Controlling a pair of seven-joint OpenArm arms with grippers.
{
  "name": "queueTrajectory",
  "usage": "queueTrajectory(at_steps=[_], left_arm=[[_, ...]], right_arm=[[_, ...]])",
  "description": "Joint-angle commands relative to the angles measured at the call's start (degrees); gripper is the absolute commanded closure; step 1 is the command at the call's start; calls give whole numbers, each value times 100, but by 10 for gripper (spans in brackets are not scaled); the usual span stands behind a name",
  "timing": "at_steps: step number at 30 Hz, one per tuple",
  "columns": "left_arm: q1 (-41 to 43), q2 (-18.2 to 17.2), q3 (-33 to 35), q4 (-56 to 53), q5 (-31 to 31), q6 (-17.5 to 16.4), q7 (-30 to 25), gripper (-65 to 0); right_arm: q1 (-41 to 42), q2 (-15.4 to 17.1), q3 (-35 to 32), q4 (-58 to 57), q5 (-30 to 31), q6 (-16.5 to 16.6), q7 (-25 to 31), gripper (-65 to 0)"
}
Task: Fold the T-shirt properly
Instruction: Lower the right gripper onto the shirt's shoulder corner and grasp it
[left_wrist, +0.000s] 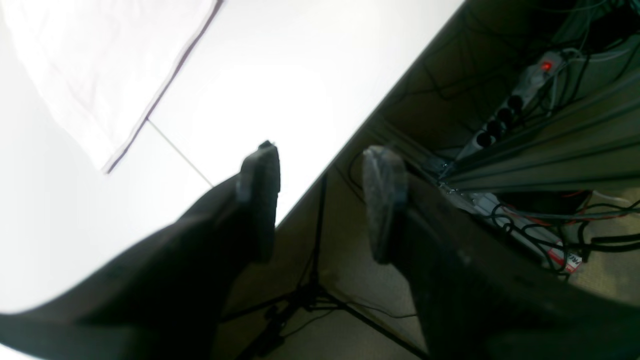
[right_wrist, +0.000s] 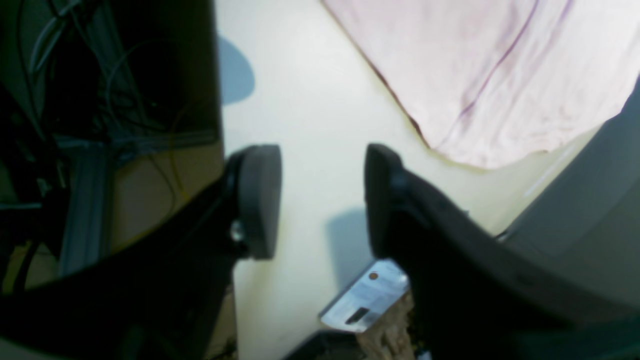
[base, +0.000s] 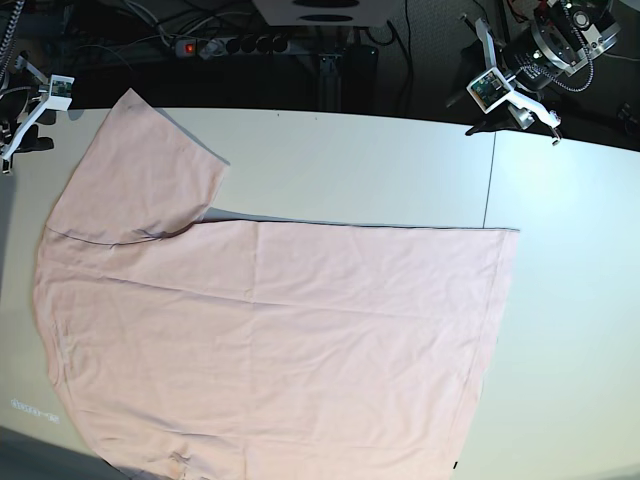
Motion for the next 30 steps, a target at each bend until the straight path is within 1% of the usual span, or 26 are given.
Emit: queueTrajectory(at_steps=[1, 5, 9, 11, 13, 15, 18, 23, 26, 30], left_arm=[[33, -50, -17, 101, -20, -22, -101, -304], [33, -50, -17, 101, -17, -22, -101, -304], [33, -50, -17, 101, -20, -20, -103, -304], [31, -50, -17, 101, -17, -22, -103, -304], [33, -50, -17, 101, -17, -20, -101, -304], [33, -50, -17, 101, -20, -22, -101, -304], [33, -50, -17, 101, -15, -22, -79, -304], [33, -50, -17, 101, 22, -22, -59, -304], [39, -50, -17, 101, 116, -22, -24, -304], [37, -50, -17, 101, 114, -20, 79, -304]], right_arm=[[-2, 107, 48, 28, -37, 212, 68, -279], [0, 109, 31, 28, -37, 212, 195, -281], [7, 107, -37, 26, -35, 212, 258, -300], [136, 90, -142, 11, -35, 212, 258, -300], [450, 87, -409, -72, -31, 210, 262, -300], [905, 74, -826, -190, -31, 212, 278, -300], [1674, 39, -1659, -380, -33, 212, 278, -300], [2929, -269, -2973, -756, -149, 214, 271, -300], [3477, -402, -3698, -938, -299, 216, 249, -300], [4063, -481, -4614, -1047, -446, 216, 205, -300]])
